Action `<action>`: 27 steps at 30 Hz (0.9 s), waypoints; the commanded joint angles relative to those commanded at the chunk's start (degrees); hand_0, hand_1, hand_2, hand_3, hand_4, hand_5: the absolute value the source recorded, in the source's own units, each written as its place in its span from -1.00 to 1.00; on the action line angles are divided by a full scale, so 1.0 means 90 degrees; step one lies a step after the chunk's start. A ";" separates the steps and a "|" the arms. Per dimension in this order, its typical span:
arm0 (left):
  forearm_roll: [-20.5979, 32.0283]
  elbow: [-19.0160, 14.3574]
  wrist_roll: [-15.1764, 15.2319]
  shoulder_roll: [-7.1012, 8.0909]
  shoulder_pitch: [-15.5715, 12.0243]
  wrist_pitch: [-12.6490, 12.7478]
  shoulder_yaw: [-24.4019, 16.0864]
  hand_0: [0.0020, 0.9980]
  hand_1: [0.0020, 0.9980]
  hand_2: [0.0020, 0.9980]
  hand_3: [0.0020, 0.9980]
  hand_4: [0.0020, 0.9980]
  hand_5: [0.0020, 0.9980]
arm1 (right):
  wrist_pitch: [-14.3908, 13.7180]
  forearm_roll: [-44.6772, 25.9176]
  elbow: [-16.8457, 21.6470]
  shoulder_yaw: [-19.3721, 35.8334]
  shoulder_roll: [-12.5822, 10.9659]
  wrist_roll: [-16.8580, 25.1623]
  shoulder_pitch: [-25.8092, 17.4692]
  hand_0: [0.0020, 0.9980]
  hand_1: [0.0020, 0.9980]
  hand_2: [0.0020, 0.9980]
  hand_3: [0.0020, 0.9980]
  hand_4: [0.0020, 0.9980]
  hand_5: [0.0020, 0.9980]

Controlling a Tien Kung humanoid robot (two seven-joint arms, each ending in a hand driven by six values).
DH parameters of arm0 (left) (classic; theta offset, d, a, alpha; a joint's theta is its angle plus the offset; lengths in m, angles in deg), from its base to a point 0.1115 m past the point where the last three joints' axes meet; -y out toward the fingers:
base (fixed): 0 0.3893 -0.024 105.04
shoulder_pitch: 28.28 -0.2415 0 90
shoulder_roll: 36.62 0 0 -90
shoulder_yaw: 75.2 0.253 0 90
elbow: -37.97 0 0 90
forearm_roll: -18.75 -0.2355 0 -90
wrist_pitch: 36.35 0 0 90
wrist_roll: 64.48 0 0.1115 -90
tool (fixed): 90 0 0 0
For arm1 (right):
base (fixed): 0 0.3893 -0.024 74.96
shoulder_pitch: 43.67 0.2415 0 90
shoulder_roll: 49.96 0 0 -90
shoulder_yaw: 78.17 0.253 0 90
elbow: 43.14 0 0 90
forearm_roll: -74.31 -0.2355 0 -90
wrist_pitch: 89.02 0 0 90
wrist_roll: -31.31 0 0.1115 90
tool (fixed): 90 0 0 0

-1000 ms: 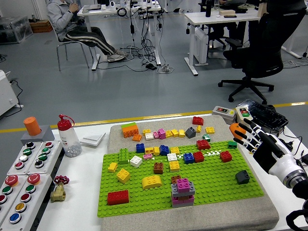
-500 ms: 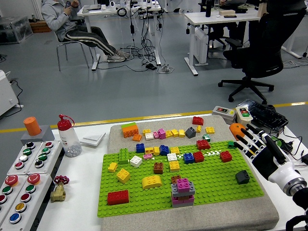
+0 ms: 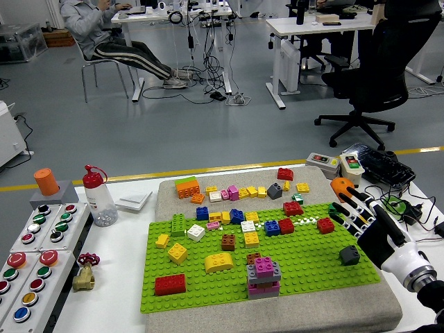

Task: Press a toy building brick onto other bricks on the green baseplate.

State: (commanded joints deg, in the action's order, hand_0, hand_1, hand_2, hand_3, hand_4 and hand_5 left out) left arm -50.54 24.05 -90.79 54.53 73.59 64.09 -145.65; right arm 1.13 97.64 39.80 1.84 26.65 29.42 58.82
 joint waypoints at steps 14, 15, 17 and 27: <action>0.0107 0.0017 0.0027 0.0009 -0.0005 -0.0007 0.0050 0.27 0.20 0.23 -0.15 -0.40 0.89 | -0.0050 -0.0088 0.0035 0.0073 0.0023 -0.0017 -0.0024 0.61 0.56 0.55 0.40 -0.07 -0.19; 0.0123 0.0019 0.0032 0.0008 0.0000 -0.0003 0.0057 0.27 0.20 0.23 -0.15 -0.40 0.89 | -0.0058 -0.0098 0.0034 0.0081 0.0025 -0.0019 -0.0025 0.61 0.56 0.55 0.40 -0.07 -0.19; 0.0143 0.0022 0.0039 0.0009 0.0012 -0.0003 0.0065 0.27 0.20 0.23 -0.15 -0.40 0.89 | -0.0073 -0.0116 0.0033 0.0094 0.0032 -0.0022 -0.0025 0.61 0.56 0.55 0.40 -0.07 -0.19; 0.0259 0.0039 0.0079 0.0022 0.0085 0.0024 0.0118 0.27 0.20 0.23 -0.15 -0.39 0.89 | -0.0198 -0.0224 0.0029 0.0166 0.0074 -0.0043 -0.0018 0.60 0.54 0.52 0.41 -0.10 -0.17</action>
State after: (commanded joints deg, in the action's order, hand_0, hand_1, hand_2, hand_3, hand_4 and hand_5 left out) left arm -48.21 24.40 -90.08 54.73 74.36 64.30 -144.58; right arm -0.65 95.63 40.06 3.34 27.31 29.03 58.65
